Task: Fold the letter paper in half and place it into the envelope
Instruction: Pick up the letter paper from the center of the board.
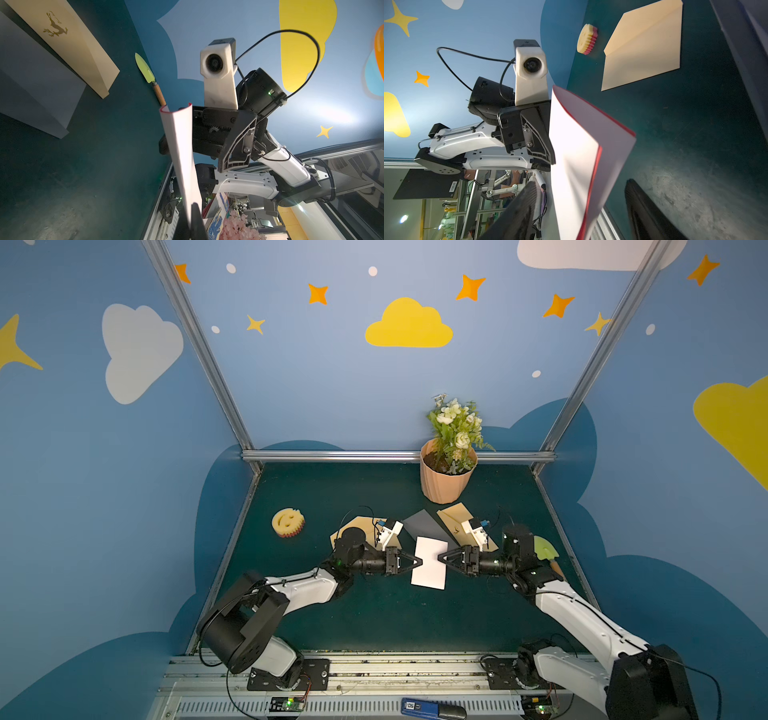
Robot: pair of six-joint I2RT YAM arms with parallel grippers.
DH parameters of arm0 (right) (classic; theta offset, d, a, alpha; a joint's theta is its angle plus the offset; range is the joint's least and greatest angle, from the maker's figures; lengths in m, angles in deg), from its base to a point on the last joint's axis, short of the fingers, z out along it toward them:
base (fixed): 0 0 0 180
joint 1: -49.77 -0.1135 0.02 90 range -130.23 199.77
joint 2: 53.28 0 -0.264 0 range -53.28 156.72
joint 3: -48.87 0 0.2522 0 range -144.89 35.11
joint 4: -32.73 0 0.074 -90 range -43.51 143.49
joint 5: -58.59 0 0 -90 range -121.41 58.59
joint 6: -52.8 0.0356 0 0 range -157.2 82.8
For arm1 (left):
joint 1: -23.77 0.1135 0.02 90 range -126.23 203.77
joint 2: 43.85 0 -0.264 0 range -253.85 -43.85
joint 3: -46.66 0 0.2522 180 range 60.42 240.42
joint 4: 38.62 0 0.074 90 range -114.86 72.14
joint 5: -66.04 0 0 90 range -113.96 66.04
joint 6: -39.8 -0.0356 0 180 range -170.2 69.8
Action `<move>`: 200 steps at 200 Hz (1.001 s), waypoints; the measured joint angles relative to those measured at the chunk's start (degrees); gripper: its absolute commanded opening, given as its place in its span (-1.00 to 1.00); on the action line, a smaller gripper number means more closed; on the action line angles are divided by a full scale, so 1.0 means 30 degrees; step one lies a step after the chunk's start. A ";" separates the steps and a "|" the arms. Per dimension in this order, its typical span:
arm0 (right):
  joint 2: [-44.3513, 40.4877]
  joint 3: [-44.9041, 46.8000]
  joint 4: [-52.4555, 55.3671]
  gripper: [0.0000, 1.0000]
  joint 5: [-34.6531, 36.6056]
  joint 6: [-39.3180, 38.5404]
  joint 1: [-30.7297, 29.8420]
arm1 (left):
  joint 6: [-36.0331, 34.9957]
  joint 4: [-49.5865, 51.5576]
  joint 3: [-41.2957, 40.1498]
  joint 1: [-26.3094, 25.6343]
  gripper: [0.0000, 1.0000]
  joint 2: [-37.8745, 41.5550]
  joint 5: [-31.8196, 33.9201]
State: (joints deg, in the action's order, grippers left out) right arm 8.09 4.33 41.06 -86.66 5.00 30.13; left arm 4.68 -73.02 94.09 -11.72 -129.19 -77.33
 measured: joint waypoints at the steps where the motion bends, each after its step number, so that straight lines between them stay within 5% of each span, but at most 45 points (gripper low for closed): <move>1: 0.0000 0.0022 -0.0029 0.34 0.0007 0.0015 -0.0029 | 0.0000 -0.0007 0.0000 0.0007 -0.93 0.0000 0.0000; 72: 0.0430 0.0408 -0.2499 0.21 0.0262 0.1785 -0.1785 | 0.0146 -0.0197 0.0415 0.0248 -0.93 -0.0117 -0.0503; 148: 0.0969 0.0408 -0.3767 -0.39 0.0663 0.2892 -0.2404 | 0.0233 -0.0328 0.0444 0.0546 -0.93 -0.0306 -0.0503; 200: 0.1086 0.0408 -0.4080 -0.31 0.1035 0.3366 -0.2419 | 0.0248 -0.0328 0.0444 0.0576 -0.93 -0.0306 -0.0532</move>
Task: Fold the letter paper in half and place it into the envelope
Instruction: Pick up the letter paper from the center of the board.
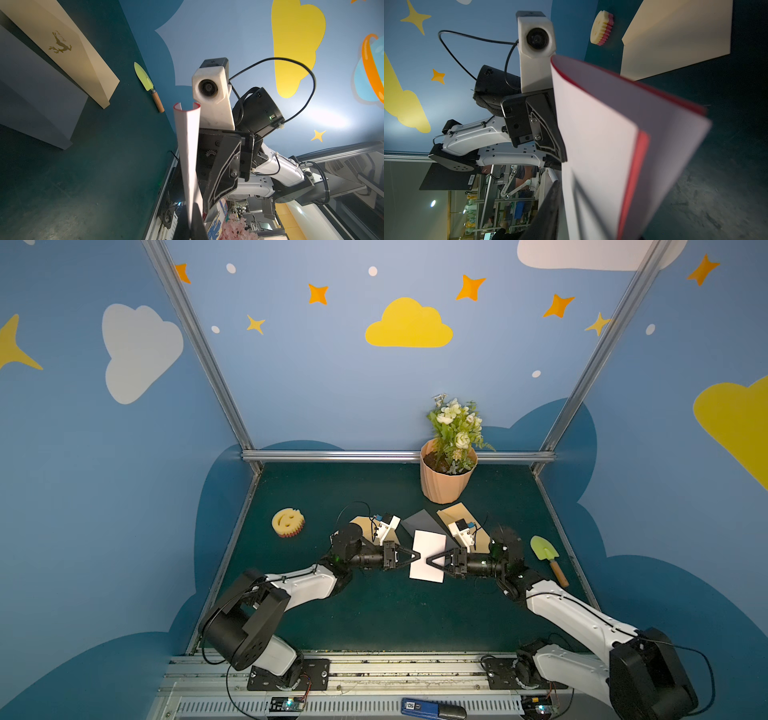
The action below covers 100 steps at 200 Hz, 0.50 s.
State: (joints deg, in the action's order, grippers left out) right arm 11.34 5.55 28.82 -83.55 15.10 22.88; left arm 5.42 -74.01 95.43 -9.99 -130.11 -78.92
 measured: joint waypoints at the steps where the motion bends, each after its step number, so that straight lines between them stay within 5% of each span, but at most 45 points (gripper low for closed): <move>1: 0.0007 0.0000 -0.0015 -0.31 0.0022 -0.0007 0.0000 | 0.0000 0.0000 0.0000 0.0000 -0.93 0.0000 0.0000; 100: 0.1013 -0.0146 -0.1093 -0.52 0.0248 0.0503 -0.0277 | 0.0306 -0.0291 0.0000 0.0044 -0.93 -0.0051 -0.0182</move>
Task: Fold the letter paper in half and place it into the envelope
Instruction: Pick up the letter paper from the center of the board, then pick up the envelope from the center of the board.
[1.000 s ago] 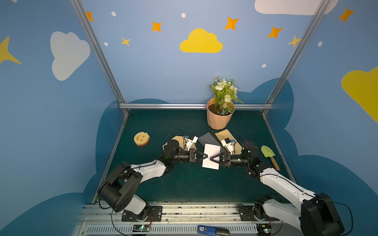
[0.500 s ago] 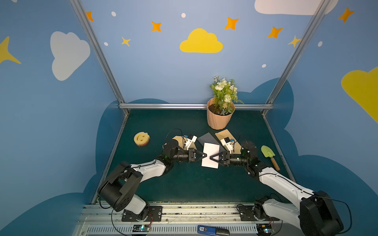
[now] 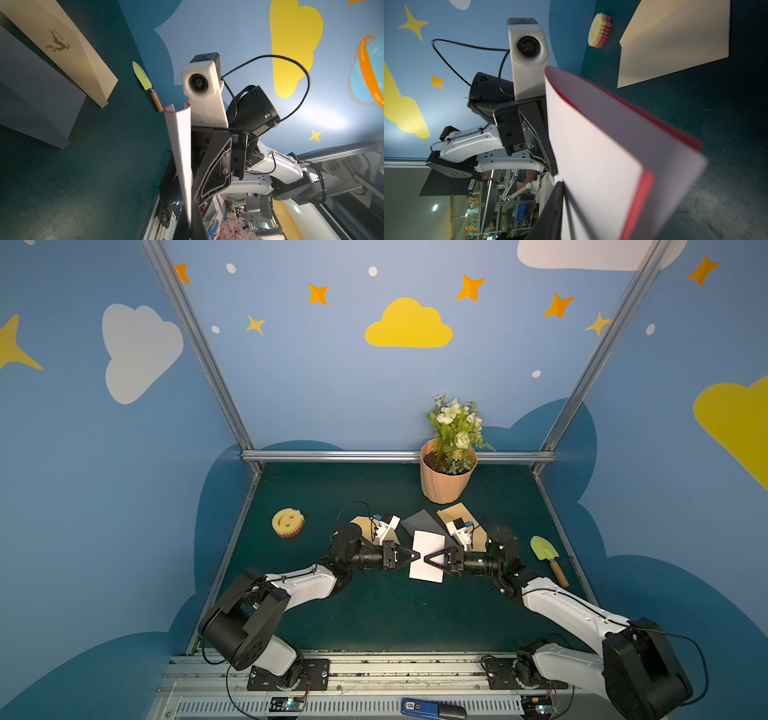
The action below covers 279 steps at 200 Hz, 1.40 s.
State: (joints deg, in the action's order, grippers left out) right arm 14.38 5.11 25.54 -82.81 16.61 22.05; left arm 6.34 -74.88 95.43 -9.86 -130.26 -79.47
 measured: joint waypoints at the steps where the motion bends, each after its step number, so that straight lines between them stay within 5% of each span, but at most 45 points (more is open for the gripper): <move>1: 0.0007 0.0000 -0.0022 -0.53 0.0000 0.0036 -0.0007 | 0.0015 -0.0007 0.0000 0.0000 -0.93 -0.0007 0.0000; 40: 0.0153 -0.0335 0.0102 -1.00 0.0117 0.0189 -0.0080 | 0.0080 0.0095 0.0022 0.0073 -0.90 -0.0459 -0.0117; 63: 0.0131 -0.1129 0.1632 -1.00 0.0583 -0.0408 0.0000 | -0.0495 0.1523 0.0306 0.0444 0.44 -0.0408 0.0073; 90: -0.0408 -0.1989 0.4510 -1.00 0.1515 -0.1719 0.1027 | -0.2157 0.6156 0.0801 0.1807 0.78 0.0729 0.1989; 137: -0.0882 -0.2120 0.8262 -1.00 0.2492 -0.3366 0.2718 | -0.6550 1.5453 0.3993 0.3606 0.83 0.1909 0.9748; 187: -0.0882 -0.2120 0.9522 -1.00 0.2484 -0.4248 0.2980 | -1.2633 2.0414 0.7249 0.4758 0.71 -0.1013 1.5424; 217: -0.0845 -0.2120 0.9486 -1.00 0.1982 -0.4561 0.3257 | -1.6429 2.2090 0.9362 0.4816 0.64 -0.3075 1.7048; 279: -0.0962 -0.2106 0.9333 -1.00 0.0707 -0.4750 0.3468 | -2.1340 2.7460 1.7172 0.6309 0.44 -0.8735 1.6648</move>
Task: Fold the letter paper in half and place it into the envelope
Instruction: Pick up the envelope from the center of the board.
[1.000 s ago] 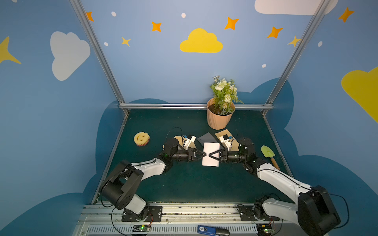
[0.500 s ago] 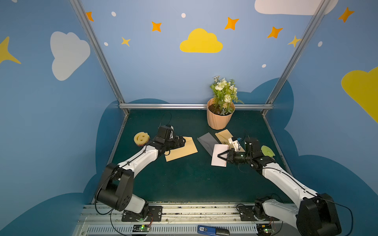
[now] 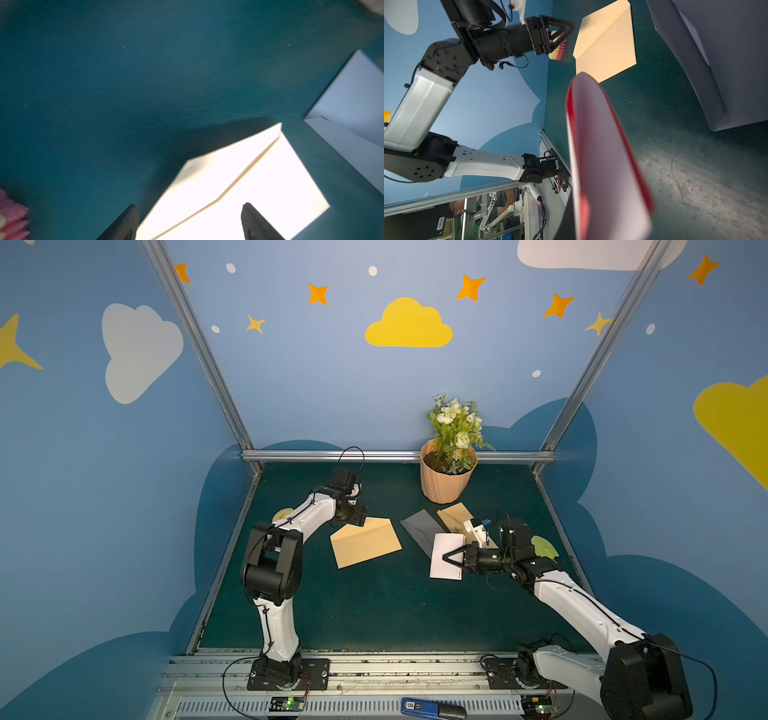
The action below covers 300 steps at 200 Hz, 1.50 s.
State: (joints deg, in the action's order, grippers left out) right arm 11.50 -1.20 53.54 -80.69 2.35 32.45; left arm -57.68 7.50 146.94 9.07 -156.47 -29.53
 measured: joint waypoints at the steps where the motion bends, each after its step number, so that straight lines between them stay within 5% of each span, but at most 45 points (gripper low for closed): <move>1: -0.0007 0.0000 -0.0007 -1.00 -0.0022 0.0000 0.0000 | -0.0029 0.0066 0.0073 0.0015 0.43 -0.0058 -0.0007; 101: -0.0379 0.0437 -0.0845 -1.00 -0.0707 0.0168 0.0117 | -0.1953 0.4328 0.3694 0.1246 0.33 -0.3738 -0.2688; 154: -0.0372 0.0707 -0.1355 -1.00 -0.0801 0.0182 0.0124 | -0.1931 0.5588 0.4014 0.1275 0.02 -0.4357 -0.3497; 300: -0.0335 0.0860 -0.1872 -1.00 -0.0954 0.0182 0.0248 | 0.2244 0.2098 -0.2747 0.0517 -0.09 -0.0510 -0.3679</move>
State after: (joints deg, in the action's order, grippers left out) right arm 10.49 1.38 47.92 -83.55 2.90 33.19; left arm -50.95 13.79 138.70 10.62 -158.00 -40.56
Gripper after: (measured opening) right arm 0.047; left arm 0.485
